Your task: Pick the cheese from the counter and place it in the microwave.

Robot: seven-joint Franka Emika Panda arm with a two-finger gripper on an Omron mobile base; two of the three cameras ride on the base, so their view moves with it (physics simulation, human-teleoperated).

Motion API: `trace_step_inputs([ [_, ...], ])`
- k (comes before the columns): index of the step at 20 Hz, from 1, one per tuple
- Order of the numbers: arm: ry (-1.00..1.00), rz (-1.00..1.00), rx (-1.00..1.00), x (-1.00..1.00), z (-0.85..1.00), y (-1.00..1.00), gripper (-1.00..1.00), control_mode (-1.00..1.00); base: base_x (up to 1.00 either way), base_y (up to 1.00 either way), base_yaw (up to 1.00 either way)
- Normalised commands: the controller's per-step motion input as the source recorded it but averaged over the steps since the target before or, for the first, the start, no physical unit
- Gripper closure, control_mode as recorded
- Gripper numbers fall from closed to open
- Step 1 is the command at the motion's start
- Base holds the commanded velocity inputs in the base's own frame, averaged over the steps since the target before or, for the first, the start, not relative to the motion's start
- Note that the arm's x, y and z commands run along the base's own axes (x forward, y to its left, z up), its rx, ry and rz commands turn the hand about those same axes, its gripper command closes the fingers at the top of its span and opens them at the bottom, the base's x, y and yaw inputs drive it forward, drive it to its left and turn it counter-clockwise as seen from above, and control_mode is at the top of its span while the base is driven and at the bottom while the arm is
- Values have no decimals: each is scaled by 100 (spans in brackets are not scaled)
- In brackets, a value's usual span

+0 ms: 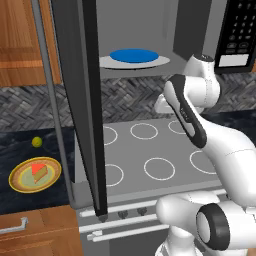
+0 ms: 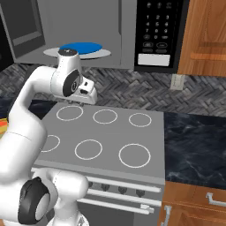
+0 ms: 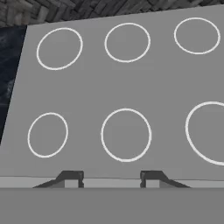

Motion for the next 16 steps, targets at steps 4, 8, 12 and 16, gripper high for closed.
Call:
trace_step_inputs([
  [4,0,3,0,-23,0,0,-100,-100,0,0,0],
  [8,-12,23,0,-79,-12,31,-100,-100,0,0,0],
  [12,-18,55,0,-68,-23,89,-100,-100,0,0,0],
  [16,-14,67,3,-27,-19,98,-100,-100,0,0,0],
])
